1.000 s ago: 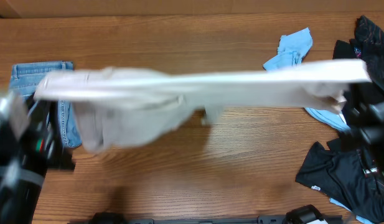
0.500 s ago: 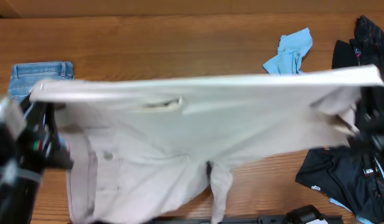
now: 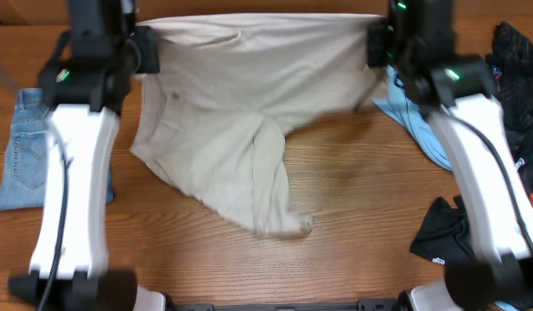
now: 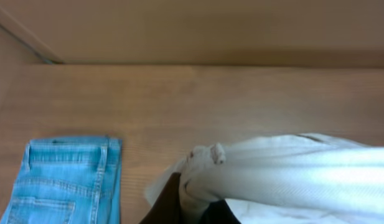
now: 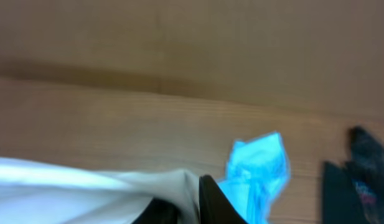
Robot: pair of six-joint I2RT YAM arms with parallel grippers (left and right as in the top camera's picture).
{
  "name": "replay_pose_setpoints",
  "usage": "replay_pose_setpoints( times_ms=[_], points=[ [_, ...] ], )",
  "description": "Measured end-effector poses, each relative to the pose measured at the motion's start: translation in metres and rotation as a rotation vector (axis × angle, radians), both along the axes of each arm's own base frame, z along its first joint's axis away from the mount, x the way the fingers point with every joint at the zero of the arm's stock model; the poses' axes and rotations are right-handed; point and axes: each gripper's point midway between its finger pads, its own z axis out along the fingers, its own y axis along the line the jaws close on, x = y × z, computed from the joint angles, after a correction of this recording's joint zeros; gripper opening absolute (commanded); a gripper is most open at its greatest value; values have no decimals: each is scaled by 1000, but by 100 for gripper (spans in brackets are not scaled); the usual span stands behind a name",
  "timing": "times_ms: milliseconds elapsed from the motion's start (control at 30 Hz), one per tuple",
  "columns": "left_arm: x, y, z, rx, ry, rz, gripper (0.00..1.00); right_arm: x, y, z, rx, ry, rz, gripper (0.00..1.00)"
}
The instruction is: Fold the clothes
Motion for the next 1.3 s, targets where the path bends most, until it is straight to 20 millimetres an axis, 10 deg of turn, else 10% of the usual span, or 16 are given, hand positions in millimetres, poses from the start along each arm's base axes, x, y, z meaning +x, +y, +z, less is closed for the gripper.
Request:
replay_pose_setpoints(
  times_ms=[100,233,400,733,1300],
  points=[
    [51,14,-32,73,-28,60,70,54,-12,-37,12,-39,-60,59],
    [72,33,-87,153,69,117,100,76,-44,-87,-10,31,-149,63],
    [41,45,-131,212,289,138,100,43,-52,-115,-16,211,-147,65],
    [-44,54,-141,193,572,259,100,-58,24,-131,243,602,215,67],
    [-62,67,-154,42,635,332,100,-140,144,-188,265,791,629,73]
  ],
)
